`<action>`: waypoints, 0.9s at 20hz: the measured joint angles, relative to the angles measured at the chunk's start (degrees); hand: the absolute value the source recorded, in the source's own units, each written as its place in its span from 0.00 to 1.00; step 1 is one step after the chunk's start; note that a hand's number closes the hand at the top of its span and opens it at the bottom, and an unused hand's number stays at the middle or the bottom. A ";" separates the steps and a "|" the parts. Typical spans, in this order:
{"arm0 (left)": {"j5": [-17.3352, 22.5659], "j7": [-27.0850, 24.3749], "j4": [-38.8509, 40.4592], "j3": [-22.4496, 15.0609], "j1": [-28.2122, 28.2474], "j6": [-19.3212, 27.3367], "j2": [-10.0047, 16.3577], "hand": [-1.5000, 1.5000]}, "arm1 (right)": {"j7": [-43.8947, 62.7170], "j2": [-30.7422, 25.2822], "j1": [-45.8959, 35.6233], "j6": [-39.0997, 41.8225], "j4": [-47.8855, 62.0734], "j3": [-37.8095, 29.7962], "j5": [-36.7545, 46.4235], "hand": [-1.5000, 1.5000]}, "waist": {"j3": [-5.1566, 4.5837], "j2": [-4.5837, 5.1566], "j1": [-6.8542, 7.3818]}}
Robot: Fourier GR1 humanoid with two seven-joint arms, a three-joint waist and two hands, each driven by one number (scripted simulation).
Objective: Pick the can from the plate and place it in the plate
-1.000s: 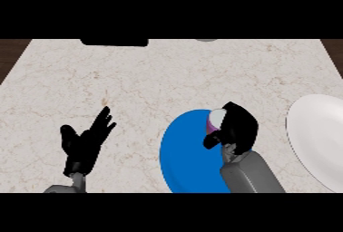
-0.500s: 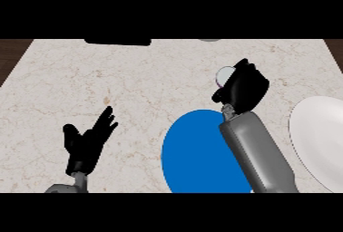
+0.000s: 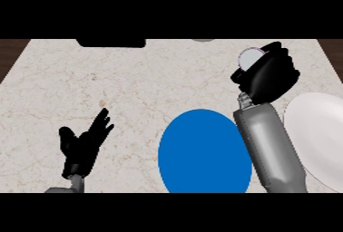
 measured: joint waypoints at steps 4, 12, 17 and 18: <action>0.17 0.15 -0.48 0.39 0.53 0.12 0.14 0.50 | -1.01 0.08 3.62 -4.98 -3.84 -3.17 3.14 1.00 | 0.05 -0.13 -0.58; 0.44 0.34 -1.00 0.98 1.11 -0.14 0.49 0.50 | -4.03 0.26 12.98 -14.27 -8.65 -13.19 9.79 1.00 | -0.02 -0.17 -1.46; 0.28 0.19 -0.50 1.32 0.91 -0.09 0.40 0.50 | -8.05 -1.39 18.38 -21.88 -9.61 -21.00 6.63 1.00 | 0.03 -0.23 -1.67; 0.43 0.00 -0.62 1.38 1.05 -0.23 0.33 0.50 | -8.75 -2.33 19.08 -23.12 -9.72 -22.48 4.79 1.00 | 0.02 -0.25 -1.66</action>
